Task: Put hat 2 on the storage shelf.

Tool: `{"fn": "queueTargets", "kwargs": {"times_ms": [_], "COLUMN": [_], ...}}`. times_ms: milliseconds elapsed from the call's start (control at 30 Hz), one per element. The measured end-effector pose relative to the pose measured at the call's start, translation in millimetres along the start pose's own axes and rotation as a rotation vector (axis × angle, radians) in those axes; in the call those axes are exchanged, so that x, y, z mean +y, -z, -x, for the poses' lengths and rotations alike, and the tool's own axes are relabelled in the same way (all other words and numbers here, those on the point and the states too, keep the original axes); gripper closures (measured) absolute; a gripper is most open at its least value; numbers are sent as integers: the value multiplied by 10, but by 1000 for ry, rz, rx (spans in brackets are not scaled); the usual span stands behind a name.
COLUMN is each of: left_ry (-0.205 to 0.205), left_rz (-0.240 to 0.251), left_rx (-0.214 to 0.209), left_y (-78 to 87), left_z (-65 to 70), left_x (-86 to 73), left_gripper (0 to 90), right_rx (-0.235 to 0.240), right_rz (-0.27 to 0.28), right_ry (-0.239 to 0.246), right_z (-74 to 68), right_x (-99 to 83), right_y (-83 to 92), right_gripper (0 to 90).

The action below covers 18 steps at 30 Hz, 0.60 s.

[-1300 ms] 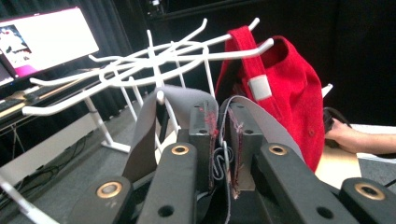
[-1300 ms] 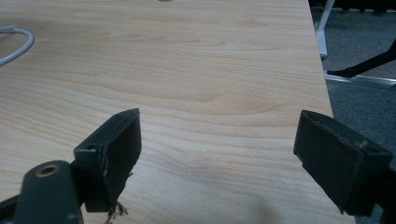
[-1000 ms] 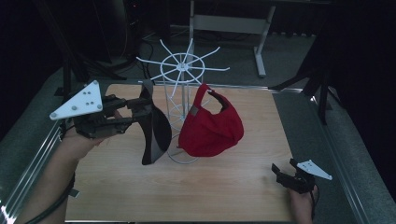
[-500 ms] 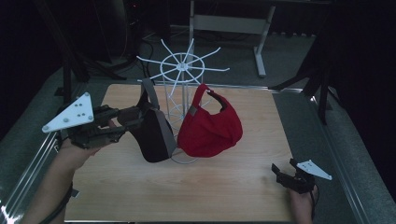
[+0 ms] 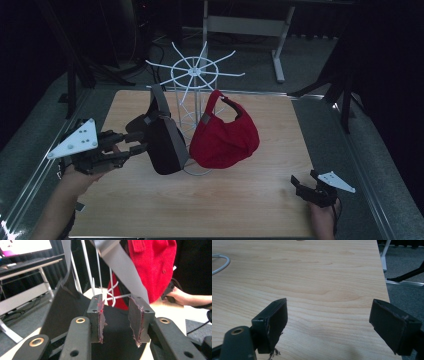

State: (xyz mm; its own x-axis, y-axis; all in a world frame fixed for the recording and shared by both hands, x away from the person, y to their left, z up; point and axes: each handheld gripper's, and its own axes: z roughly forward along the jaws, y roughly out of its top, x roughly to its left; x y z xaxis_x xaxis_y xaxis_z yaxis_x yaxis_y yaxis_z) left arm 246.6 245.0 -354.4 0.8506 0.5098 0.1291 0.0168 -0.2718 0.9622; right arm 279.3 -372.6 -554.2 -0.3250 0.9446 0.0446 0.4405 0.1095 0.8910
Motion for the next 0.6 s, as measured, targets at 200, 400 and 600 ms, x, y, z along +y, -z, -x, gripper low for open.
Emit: {"fn": "queueTargets", "kwargs": {"times_ms": [200,400,600], "left_ry": [8,41,74], "left_rz": [-35,-57,-62], "left_rx": [38,51,44], "left_y": [-8,-32,-81], "left_z": [7,-7,2], "left_x": [-251,-507,-757], "left_gripper": [647,645,645], "right_rx": [1,-1,0], "right_rz": [2,0,2], "right_ry": [-6,-3,-5], "right_z": [4,3,4], "right_x": [0,0,0], "right_y": [1,-1,0], "right_gripper": [149,149,149]}}
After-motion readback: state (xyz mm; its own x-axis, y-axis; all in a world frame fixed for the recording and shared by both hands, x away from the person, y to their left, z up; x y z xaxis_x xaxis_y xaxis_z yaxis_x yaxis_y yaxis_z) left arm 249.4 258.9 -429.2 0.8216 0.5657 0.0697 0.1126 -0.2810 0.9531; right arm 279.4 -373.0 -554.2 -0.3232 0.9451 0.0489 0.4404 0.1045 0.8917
